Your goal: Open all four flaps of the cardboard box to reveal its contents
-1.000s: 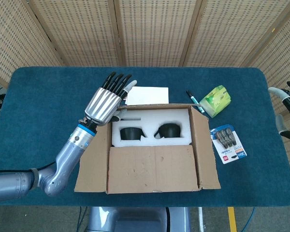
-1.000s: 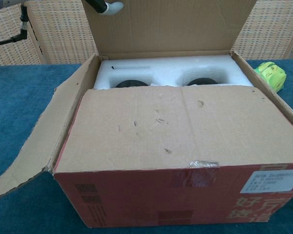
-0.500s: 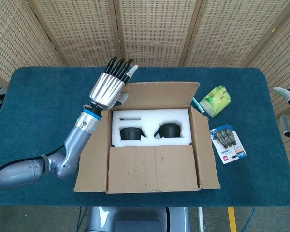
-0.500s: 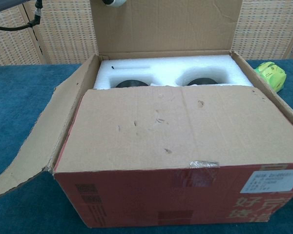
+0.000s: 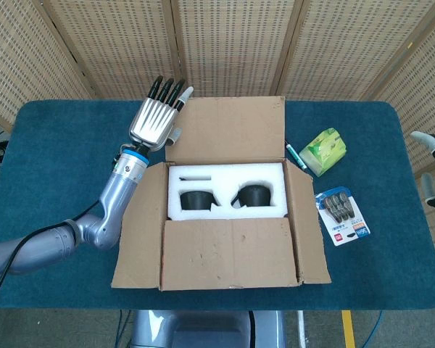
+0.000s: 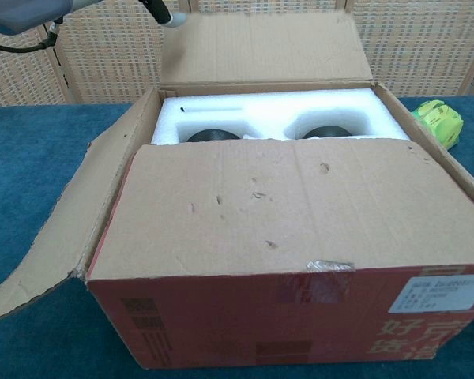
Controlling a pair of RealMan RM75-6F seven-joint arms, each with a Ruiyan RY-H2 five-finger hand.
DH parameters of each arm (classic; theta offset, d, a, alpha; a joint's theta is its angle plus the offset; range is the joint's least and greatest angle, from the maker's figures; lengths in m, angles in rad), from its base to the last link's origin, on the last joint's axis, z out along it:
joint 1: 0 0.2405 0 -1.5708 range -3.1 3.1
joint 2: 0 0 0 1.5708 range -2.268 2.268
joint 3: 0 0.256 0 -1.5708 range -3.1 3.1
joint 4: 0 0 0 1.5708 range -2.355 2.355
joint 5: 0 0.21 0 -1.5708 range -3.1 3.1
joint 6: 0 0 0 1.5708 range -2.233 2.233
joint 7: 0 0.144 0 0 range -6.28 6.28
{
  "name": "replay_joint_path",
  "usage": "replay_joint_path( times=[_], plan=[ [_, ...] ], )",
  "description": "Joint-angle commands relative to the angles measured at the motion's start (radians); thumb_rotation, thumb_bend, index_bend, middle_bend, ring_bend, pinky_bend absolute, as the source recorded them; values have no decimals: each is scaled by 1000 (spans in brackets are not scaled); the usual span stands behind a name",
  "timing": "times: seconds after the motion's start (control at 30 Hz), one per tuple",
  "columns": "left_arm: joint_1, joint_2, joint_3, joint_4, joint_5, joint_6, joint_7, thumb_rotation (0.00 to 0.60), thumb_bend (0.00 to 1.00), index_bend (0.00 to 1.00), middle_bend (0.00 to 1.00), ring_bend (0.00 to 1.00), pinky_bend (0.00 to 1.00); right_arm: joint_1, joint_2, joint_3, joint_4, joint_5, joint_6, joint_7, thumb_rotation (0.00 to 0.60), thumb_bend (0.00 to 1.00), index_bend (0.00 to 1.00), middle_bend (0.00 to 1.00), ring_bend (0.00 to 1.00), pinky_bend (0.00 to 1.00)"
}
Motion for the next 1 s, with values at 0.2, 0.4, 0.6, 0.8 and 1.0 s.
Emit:
replay_joint_path(
  times=[0.2, 0.4, 0.6, 0.8, 1.0],
  plan=[
    [8, -5, 8, 24, -50, -37, 7, 468, 392, 0, 0, 0, 0, 3, 1, 2, -4, 2, -3, -6, 600, 672, 118, 206, 0, 16],
    [36, 53, -34, -100, -107, -86, -91, 459, 427, 0, 0, 0, 0, 0, 3, 2, -11, 4, 1, -12, 600, 672, 119, 206, 0, 16],
    [77, 133, -79, -249, -163, -154, -223, 454, 501, 0, 0, 0, 0, -4, 1, 0, -12, 3, 3, -10, 600, 672, 118, 206, 0, 16],
    [151, 258, -96, -412, -93, -270, -385, 448, 493, 0, 0, 0, 2, -1, -8, 0, -8, 0, 2, -12, 600, 672, 118, 206, 0, 17],
    [218, 335, -103, -518, 6, -376, -568, 436, 498, 0, 0, 0, 46, -1, -10, 0, -12, -3, 3, -17, 600, 672, 119, 206, 0, 17]
  ],
)
